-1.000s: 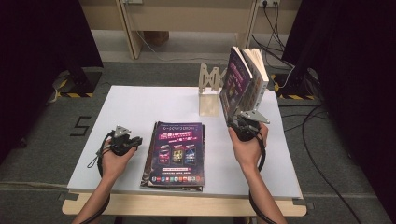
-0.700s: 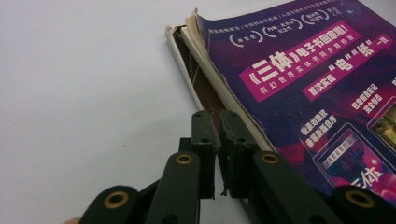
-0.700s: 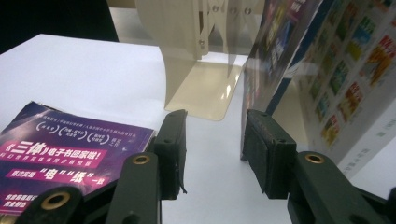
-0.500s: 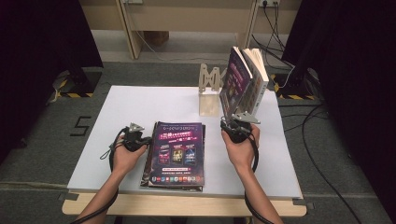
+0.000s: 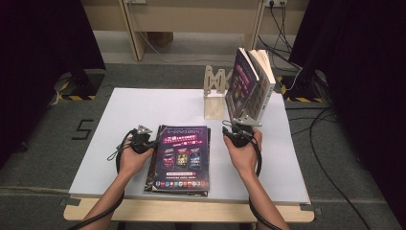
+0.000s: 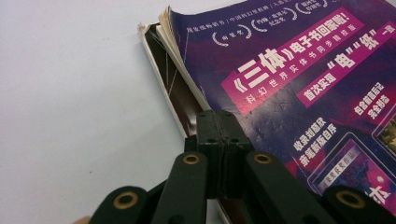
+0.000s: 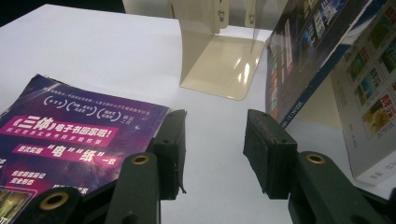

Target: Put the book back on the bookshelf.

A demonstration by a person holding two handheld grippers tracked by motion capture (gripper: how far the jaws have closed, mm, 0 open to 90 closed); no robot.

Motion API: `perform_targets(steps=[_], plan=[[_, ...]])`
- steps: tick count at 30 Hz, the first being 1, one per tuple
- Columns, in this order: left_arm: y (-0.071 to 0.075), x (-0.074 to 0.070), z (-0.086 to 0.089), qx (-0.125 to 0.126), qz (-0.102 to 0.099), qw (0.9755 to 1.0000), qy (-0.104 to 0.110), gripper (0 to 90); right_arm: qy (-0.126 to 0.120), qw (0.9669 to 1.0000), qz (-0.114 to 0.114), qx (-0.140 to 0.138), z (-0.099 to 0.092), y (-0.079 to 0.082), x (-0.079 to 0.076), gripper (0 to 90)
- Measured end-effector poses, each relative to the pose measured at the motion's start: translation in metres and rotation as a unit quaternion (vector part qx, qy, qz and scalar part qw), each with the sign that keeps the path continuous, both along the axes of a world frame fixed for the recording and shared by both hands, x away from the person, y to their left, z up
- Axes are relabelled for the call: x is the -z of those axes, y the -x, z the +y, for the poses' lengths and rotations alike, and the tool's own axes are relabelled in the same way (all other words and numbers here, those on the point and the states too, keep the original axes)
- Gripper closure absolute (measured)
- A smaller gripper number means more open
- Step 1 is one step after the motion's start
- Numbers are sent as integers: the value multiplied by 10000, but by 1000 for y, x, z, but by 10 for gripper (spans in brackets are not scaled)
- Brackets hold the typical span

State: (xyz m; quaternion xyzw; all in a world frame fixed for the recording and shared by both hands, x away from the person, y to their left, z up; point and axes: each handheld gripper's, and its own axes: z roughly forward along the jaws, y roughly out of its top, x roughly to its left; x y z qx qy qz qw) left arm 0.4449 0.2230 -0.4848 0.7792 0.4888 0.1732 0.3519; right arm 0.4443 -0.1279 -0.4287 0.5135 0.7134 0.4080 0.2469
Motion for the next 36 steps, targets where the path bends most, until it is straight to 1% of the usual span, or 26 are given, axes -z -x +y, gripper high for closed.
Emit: perform_targets(steps=[5,7,10,12,14,21,22,23,25,28,31,33,36], plan=[[1,0,-6,102,-48,9999,-53,893,-14,9999,140,-100,4,-4,4,587],[2,-1,-9,190,-50,9998,-107,893,-1,9997,214,-150,6,-6,7,586],[5,-1,-14,270,-73,9995,-123,892,-36,9992,368,-166,9,-11,12,584],[6,-2,-18,348,-79,9992,-165,893,-52,9987,478,-183,11,-14,16,583],[8,-2,-22,385,-91,9991,-129,892,-62,9980,592,-212,13,-17,20,581],[12,-2,-33,571,-103,9981,-189,891,-87,9954,923,-247,18,-31,33,571],[12,-3,-34,583,-101,9980,-201,891,-80,9951,950,-253,18,-34,34,569],[13,-3,-36,585,-97,9980,-203,891,-139,9944,1024,-215,18,-36,36,567],[13,-3,-37,604,-104,9978,-232,887,-140,9938,1081,-209,18,-40,39,564],[12,-2,-39,606,-109,9979,-198,883,-152,9927,1175,-202,20,-45,43,558],[12,-2,-39,583,-109,9980,-214,870,-193,9918,1249,-182,20,-50,46,552],[11,-3,-38,539,-99,9984,-159,851,-228,9913,1288,-166,21,-53,47,548],[10,-4,-34,478,-81,9988,-57,796,-313,9899,1376,-145,21,-56,48,542]])
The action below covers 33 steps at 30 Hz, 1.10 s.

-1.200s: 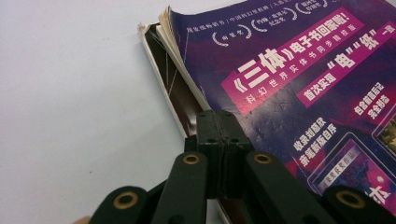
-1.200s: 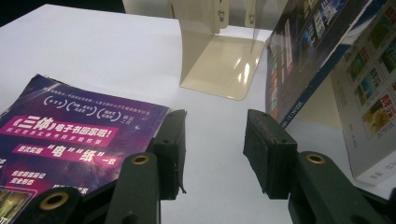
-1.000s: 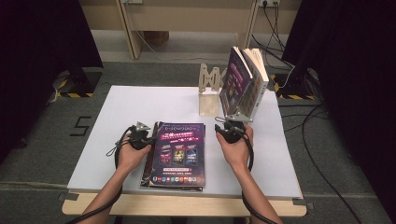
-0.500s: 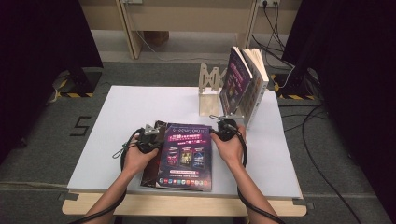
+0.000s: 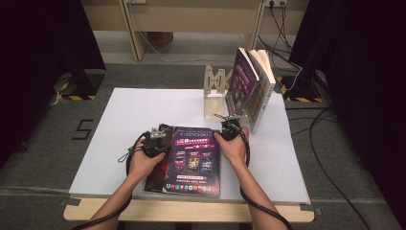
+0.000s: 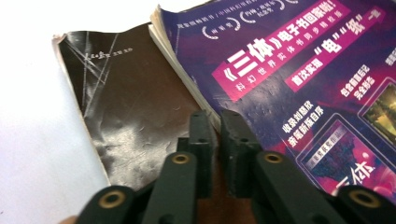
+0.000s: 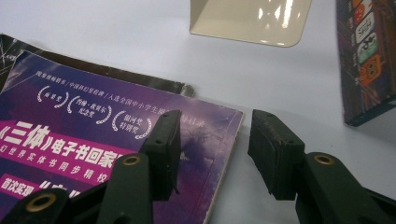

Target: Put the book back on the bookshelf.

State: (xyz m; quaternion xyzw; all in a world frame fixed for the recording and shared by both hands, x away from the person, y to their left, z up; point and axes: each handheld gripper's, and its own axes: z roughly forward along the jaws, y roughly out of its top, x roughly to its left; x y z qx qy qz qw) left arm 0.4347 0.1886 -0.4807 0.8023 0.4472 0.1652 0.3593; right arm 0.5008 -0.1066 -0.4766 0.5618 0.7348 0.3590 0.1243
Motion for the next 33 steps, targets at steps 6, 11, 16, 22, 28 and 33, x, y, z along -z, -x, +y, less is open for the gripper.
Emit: perform_targets(steps=[6,11,16,22,28,33], plan=[[0,-6,2,-176,-88,9995,252,693,-101,9999,105,7,-1,-6,1,531],[1,-9,2,-176,-174,9992,325,654,-150,9998,162,-12,0,-8,1,527],[0,-10,-1,-112,-118,9995,283,630,-174,9997,165,-41,1,-10,2,523],[-1,-5,-5,-104,-35,9996,260,620,-182,9996,229,-30,2,-13,3,512],[-1,-1,-7,-53,14,9998,209,636,-217,9995,221,-30,3,-15,4,497],[-1,-1,-9,-6,18,9999,152,659,-305,9992,274,-25,3,-17,5,482]])
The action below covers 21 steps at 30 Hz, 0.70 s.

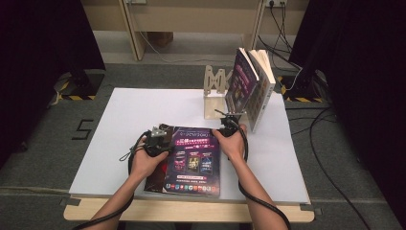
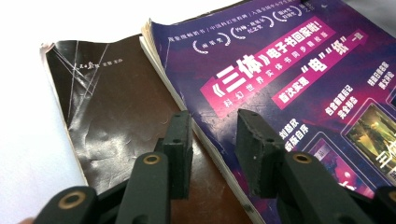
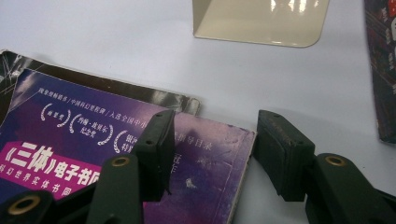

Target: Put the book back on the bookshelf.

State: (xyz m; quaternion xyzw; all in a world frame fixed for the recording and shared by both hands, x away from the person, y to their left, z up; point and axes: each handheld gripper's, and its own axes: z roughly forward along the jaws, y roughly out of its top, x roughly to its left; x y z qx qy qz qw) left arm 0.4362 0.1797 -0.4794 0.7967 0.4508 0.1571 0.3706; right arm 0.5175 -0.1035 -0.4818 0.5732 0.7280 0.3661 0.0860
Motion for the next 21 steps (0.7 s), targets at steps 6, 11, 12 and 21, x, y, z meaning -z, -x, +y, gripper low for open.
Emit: perform_targets(steps=[6,11,12,21], plan=[[2,1,-4,49,-84,9999,-87,700,-73,10000,56,20,-2,0,0,498],[4,1,-7,41,-132,9998,-175,718,-239,9996,135,111,-6,1,-1,531],[4,1,-7,36,-129,9998,-167,718,-248,9995,142,153,-5,1,-1,531],[8,1,-13,-12,-279,9990,-352,732,-332,9988,291,205,-9,5,-5,528]])
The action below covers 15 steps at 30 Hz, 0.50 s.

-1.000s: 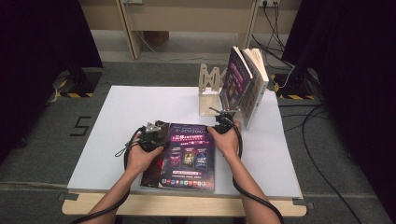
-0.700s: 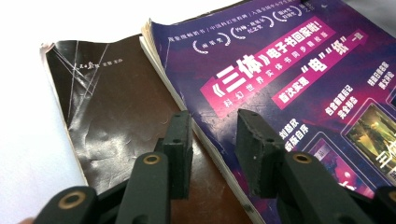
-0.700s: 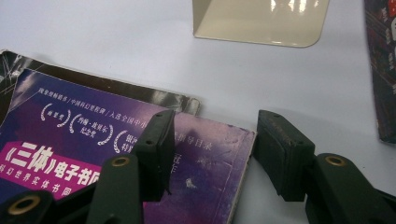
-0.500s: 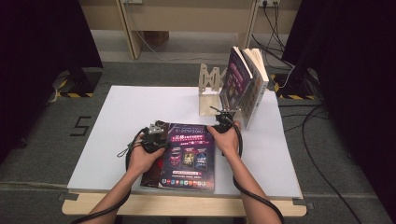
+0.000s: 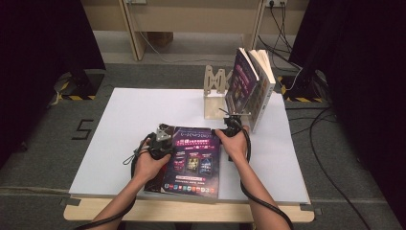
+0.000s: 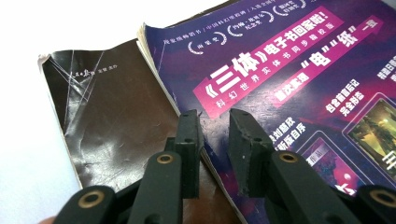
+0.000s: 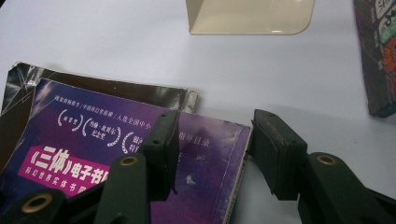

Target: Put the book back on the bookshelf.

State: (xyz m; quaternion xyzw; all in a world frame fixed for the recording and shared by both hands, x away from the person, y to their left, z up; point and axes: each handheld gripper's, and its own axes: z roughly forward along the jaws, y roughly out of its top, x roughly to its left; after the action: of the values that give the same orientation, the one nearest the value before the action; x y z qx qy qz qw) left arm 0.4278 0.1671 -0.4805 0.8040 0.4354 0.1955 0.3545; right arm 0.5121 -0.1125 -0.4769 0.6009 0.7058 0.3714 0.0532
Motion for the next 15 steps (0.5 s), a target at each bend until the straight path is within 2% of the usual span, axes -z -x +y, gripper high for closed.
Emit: perform_targets(steps=[5,15], plan=[[-1,0,2,-2,51,10000,63,732,0,9999,163,-45,-2,1,1,512],[0,2,3,-37,37,9999,161,734,32,9999,160,16,1,5,0,514]])
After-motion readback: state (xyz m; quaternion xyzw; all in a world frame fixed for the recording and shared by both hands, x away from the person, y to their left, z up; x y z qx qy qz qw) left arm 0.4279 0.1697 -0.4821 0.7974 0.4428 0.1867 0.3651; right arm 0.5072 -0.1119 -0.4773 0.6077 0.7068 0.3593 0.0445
